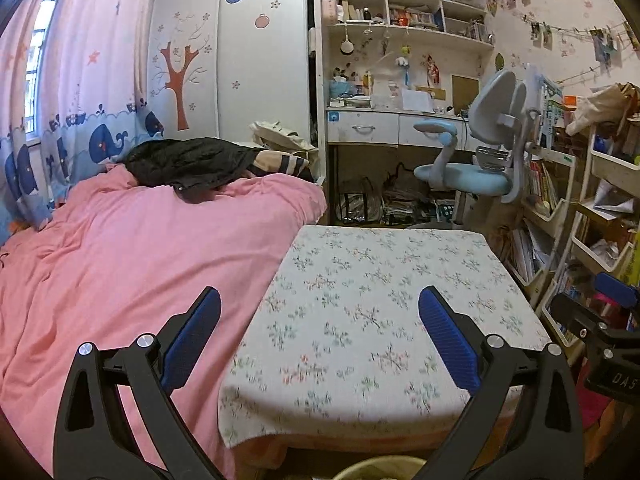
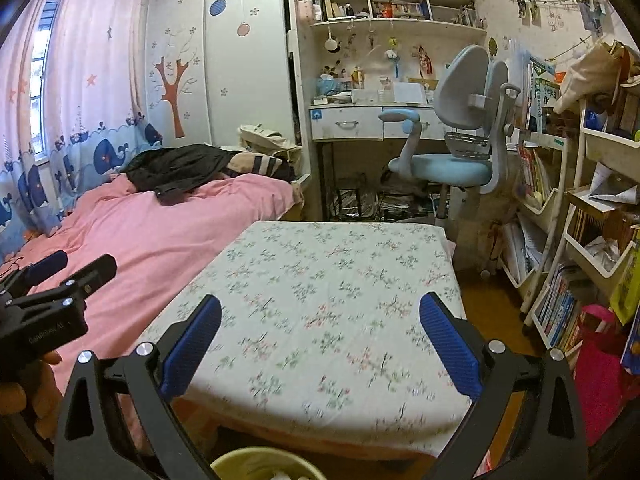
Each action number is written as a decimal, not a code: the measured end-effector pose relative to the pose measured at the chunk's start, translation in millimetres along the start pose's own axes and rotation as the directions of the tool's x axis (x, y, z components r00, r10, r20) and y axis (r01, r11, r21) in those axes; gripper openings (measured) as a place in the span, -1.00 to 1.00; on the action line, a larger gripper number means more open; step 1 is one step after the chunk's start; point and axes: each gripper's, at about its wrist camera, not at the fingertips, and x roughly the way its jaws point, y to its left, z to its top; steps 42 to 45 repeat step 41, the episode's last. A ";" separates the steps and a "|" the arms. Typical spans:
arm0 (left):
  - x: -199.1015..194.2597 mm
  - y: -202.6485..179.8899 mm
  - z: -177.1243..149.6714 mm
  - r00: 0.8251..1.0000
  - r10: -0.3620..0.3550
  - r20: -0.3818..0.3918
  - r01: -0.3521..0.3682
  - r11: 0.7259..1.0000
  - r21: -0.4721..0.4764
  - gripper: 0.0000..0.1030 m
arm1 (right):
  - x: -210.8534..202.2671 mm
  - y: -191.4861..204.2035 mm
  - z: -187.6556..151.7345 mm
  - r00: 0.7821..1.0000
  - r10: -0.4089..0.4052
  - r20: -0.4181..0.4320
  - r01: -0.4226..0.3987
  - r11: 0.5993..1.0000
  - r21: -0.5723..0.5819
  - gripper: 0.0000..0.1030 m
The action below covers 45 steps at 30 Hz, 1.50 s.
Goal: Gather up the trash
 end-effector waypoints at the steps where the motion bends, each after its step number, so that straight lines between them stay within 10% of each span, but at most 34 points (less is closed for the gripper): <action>1: 5.8 -1.0 2.4 1.000 -0.001 -0.007 0.001 1.000 0.001 0.86 | 5.1 -0.8 0.6 1.000 -0.003 -0.001 0.003 1.000 0.001 0.85; 30: 80.2 -6.6 44.5 0.997 0.019 0.073 -0.019 1.000 -0.006 0.85 | 76.7 -6.5 24.1 0.999 -0.030 -0.044 0.032 0.998 0.049 0.85; 45: 101.8 -3.7 37.7 1.000 0.021 -0.019 -0.021 1.000 -0.016 0.86 | 138.3 -25.6 11.6 0.971 -0.081 -0.224 0.089 0.996 0.025 0.85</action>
